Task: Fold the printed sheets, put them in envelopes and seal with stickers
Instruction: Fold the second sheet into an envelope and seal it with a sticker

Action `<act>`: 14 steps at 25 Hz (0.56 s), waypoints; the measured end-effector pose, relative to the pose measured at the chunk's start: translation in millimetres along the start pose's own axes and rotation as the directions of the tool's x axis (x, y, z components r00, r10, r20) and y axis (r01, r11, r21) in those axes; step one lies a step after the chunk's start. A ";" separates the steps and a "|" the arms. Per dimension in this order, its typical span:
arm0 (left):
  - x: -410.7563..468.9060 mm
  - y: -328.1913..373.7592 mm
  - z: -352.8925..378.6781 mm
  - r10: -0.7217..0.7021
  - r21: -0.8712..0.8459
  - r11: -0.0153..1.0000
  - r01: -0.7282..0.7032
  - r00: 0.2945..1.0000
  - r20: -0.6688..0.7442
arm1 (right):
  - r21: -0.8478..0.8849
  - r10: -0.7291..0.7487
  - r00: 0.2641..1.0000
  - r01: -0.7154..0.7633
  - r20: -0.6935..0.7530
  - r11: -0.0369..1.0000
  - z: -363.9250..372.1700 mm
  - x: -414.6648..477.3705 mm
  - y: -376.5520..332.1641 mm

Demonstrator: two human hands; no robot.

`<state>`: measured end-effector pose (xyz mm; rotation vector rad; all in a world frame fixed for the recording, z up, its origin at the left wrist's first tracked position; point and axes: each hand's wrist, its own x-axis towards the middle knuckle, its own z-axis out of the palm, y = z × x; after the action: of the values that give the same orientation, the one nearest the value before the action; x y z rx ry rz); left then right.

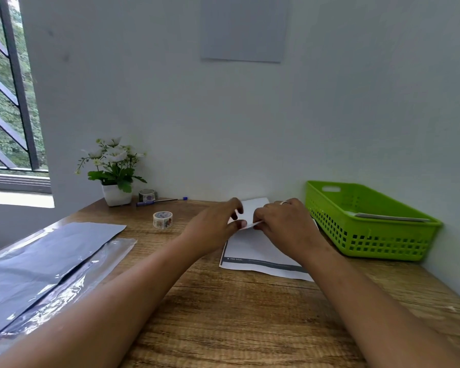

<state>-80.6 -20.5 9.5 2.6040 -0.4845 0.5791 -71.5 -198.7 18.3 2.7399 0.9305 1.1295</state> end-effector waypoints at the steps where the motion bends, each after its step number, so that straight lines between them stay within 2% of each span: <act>1: -0.3 0.4 -0.9 0.108 0.163 0.981 -0.101 0.994 -0.036 | -0.014 0.005 1.000 -0.005 -0.014 1.000 1.5 0.7 0.9; 3: 0.2 0.3 -1.2 0.287 0.400 0.886 -0.234 0.955 -0.078 | -0.043 0.010 0.999 -0.011 -0.044 0.999 3.5 1.6 1.9; 6: 0.3 -0.7 2.8 0.396 0.527 0.802 -0.280 0.910 -0.119 | -0.122 -0.013 0.993 -0.001 -0.119 0.992 5.5 2.4 1.3; 11: 1.7 -7.0 0.9 0.413 0.471 0.837 -0.279 0.887 -0.208 | -0.176 -0.154 0.946 0.106 -0.285 0.979 5.5 2.5 -7.5; 14: 0.2 -3.3 -1.4 0.370 0.420 0.868 -0.266 0.910 -0.186 | -0.202 -0.176 0.940 0.120 -0.291 0.972 4.8 3.1 -1.9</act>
<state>-79.6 -17.1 9.7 2.7623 -0.7933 1.2279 -67.6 -194.5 16.2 2.3479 0.9876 1.5548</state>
